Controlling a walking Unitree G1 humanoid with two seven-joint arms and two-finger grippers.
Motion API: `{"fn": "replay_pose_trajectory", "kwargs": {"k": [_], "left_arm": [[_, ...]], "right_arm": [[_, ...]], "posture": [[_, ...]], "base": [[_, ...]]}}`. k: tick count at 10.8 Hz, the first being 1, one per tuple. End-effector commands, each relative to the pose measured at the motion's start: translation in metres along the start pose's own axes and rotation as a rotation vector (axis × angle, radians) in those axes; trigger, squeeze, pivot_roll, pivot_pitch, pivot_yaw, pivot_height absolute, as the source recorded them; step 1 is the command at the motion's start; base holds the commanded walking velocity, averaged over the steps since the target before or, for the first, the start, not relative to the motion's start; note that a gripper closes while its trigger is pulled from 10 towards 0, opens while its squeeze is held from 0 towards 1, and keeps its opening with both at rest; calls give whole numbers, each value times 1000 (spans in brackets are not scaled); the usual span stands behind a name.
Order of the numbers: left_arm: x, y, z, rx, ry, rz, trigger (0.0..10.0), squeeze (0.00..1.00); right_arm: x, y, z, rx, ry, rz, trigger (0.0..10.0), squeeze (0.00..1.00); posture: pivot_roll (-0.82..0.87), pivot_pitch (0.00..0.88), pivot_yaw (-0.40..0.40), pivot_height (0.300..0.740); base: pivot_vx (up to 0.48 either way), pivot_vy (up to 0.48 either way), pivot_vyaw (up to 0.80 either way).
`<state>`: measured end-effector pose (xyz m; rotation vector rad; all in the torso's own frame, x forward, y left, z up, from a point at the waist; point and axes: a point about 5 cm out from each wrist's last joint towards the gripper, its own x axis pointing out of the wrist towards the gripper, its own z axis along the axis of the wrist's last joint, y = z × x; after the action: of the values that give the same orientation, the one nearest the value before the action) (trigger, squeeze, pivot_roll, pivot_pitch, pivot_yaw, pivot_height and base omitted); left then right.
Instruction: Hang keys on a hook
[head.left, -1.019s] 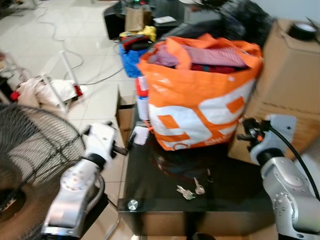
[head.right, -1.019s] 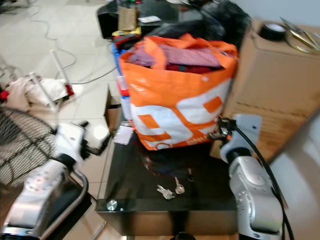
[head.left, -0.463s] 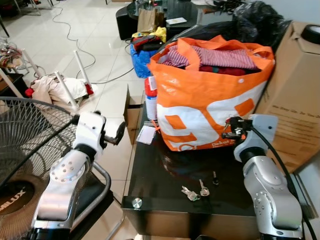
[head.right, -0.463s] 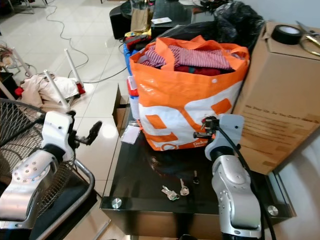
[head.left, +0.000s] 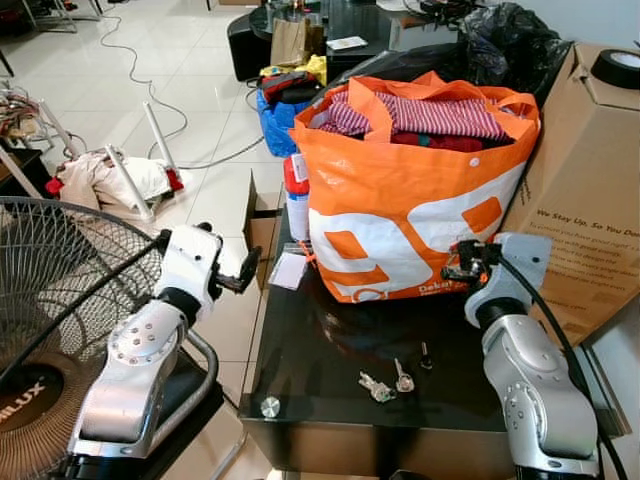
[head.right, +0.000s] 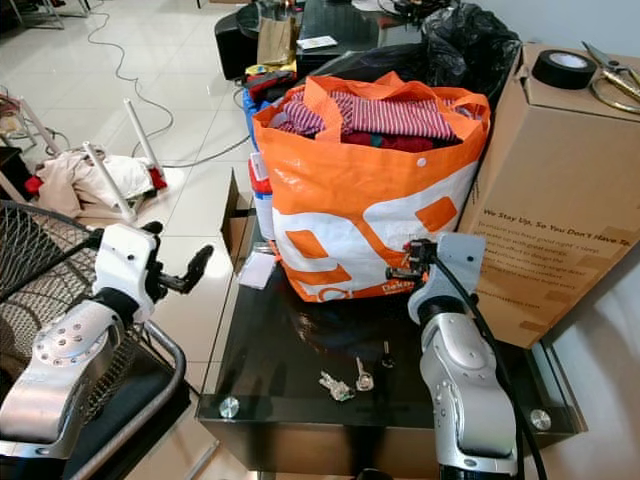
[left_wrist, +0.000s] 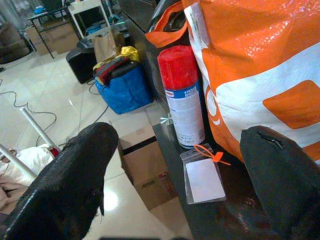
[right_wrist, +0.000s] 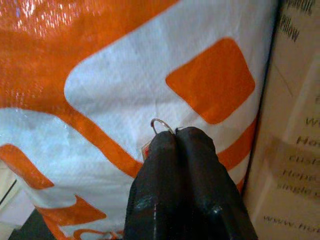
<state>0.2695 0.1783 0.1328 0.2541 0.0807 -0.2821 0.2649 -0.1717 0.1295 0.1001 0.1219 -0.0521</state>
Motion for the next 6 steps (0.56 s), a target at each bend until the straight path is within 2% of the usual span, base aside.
{"fn": "replay_pose_trajectory", "kwargs": {"k": [1, 6], "left_arm": [[1, 2, -1, 13, 12, 10, 10000, 0], [6, 0, 2, 19, 7, 6, 10000, 0]], "right_arm": [[2, -1, 5, -9, -21, -11, 10000, 0], [5, 0, 6, 1, -16, -14, 10000, 0]], "posture": [[-70, 0, 50, 740], [-63, 0, 47, 740]], "base": [[0, 0, 0], [0, 0, 0]]}}
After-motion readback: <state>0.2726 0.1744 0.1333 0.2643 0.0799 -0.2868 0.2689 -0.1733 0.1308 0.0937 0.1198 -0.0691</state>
